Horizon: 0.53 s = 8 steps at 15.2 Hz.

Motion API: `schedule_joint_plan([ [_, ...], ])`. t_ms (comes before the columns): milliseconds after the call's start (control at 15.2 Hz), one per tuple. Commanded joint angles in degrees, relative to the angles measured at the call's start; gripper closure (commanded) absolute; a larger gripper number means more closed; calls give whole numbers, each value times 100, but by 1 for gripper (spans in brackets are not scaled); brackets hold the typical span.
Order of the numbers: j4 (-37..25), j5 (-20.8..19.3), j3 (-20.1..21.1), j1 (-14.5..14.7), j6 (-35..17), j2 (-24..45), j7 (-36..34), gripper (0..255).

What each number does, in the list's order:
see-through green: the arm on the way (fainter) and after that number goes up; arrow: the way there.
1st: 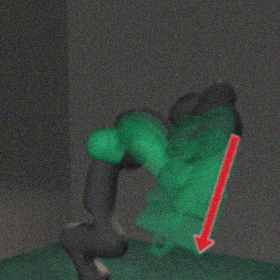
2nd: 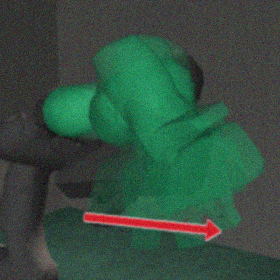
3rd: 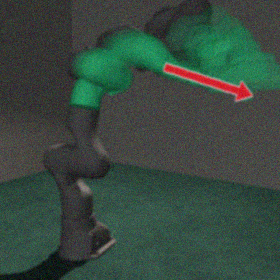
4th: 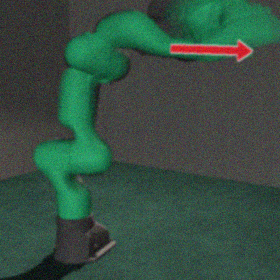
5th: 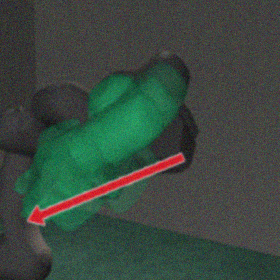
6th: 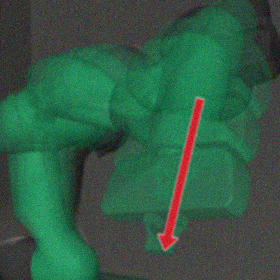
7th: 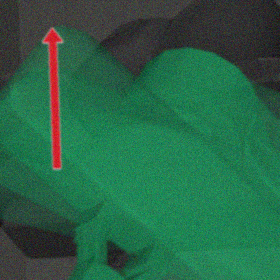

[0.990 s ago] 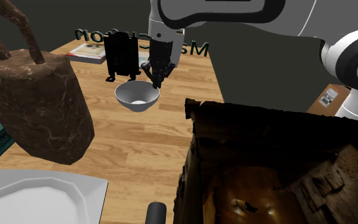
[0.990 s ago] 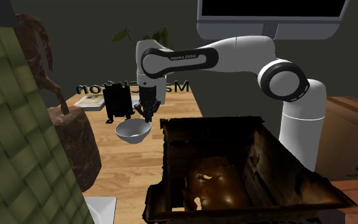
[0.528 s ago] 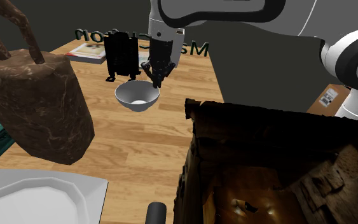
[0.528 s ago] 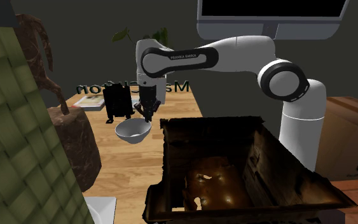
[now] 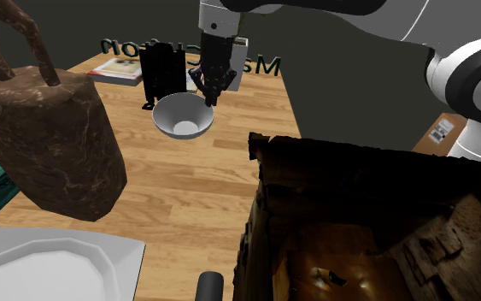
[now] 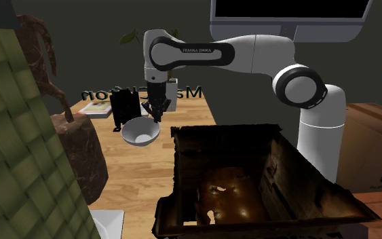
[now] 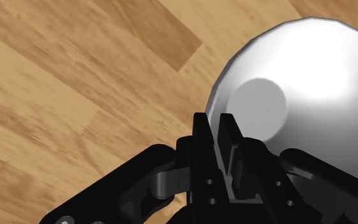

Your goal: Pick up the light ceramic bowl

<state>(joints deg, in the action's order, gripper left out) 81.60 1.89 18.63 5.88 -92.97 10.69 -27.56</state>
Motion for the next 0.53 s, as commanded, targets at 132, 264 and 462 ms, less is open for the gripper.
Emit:
schedule_joint_plan([
  [132,-462,-35,8,27,363,103,-40,255],
  [264,-708,-57,13,46,546,168,-63,255],
  [462,-856,-71,16,59,653,210,-78,255],
])
